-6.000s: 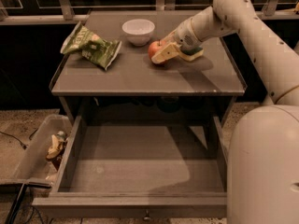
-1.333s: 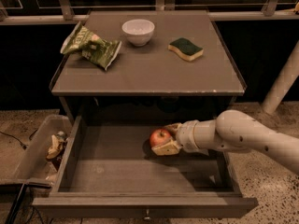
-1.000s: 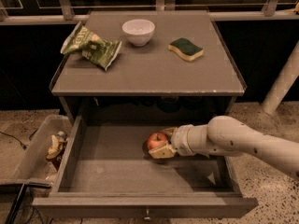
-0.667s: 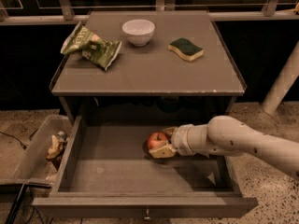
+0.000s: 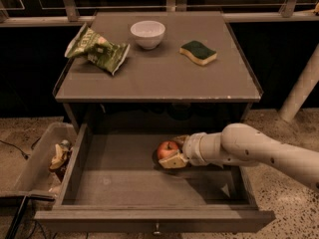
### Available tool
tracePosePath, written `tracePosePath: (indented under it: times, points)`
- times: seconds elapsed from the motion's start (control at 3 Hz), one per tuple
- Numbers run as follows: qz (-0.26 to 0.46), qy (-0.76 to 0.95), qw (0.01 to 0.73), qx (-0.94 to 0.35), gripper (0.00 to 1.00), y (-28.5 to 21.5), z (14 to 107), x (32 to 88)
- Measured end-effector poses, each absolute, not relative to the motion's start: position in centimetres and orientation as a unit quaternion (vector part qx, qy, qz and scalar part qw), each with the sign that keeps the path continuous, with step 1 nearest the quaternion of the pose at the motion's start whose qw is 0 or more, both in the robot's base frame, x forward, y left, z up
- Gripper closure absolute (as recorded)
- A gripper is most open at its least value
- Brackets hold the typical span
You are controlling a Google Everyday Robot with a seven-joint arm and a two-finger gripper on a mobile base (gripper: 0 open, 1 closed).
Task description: Place apple into top drawer
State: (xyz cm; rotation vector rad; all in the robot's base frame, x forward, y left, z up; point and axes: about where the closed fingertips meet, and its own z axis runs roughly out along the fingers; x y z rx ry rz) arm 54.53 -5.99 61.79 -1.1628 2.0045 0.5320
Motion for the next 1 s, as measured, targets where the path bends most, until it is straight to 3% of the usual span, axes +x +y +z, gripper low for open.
tracePosePath:
  times: [0.33,0.67,1.0]
  points:
    - [0.208,0.782,0.373,-0.454,0.11,-5.98,61.79,54.53]
    - [0.208,0.782,0.373,-0.454,0.0,-5.98,61.79,54.53]
    - [0.208,0.782,0.373,-0.454,0.0,-5.98,61.79,54.53]
